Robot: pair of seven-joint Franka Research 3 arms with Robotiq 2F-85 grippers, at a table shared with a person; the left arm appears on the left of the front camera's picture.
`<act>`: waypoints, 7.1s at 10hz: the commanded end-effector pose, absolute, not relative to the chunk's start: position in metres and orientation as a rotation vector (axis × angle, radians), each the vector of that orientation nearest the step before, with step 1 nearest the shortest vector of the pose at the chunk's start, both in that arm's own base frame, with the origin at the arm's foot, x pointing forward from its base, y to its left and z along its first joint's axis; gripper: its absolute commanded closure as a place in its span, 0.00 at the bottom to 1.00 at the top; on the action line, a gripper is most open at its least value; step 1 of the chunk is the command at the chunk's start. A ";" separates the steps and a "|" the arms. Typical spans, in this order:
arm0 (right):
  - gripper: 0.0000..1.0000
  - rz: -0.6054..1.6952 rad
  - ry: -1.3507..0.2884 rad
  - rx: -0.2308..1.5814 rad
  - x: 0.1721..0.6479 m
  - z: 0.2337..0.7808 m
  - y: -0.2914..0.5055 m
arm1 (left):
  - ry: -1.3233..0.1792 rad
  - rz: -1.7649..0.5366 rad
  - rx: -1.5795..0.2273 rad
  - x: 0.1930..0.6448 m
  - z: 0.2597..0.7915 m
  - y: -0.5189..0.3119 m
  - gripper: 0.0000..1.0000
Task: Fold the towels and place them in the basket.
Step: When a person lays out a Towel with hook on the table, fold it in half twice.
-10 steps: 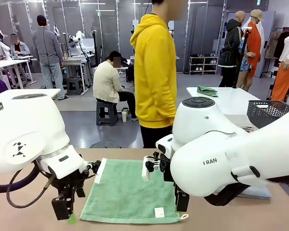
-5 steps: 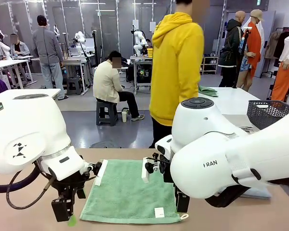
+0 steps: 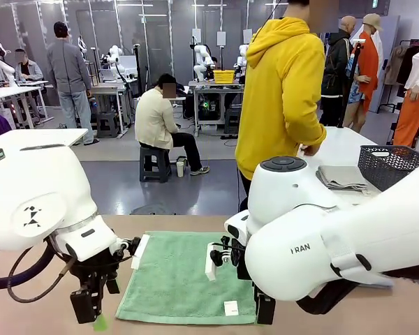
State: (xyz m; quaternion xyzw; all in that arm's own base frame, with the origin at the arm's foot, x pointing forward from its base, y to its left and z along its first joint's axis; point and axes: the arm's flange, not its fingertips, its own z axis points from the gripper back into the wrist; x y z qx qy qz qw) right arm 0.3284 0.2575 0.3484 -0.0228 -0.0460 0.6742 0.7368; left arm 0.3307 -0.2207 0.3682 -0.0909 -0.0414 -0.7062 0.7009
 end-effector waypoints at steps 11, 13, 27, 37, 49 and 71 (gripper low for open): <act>0.00 1.553 -0.126 0.039 0.340 0.295 0.253 | -0.148 -1.577 -0.188 0.359 0.313 -0.230 0.00; 0.00 1.554 -0.124 0.049 0.341 0.291 0.252 | -0.139 -1.574 -0.145 0.364 0.304 -0.233 0.00; 0.61 1.513 -0.136 0.067 0.346 0.285 0.253 | -0.079 -1.568 -0.126 0.362 0.287 -0.237 1.00; 1.00 1.424 -0.100 0.095 0.343 0.302 0.254 | -0.079 -1.559 -0.134 0.347 0.296 -0.236 1.00; 1.00 1.428 -0.187 0.074 0.332 0.357 0.261 | -0.178 -1.598 -0.159 0.326 0.366 -0.252 0.94; 0.96 1.303 0.080 0.197 0.552 0.386 0.254 | -0.087 -1.476 -0.225 0.541 0.383 -0.226 0.94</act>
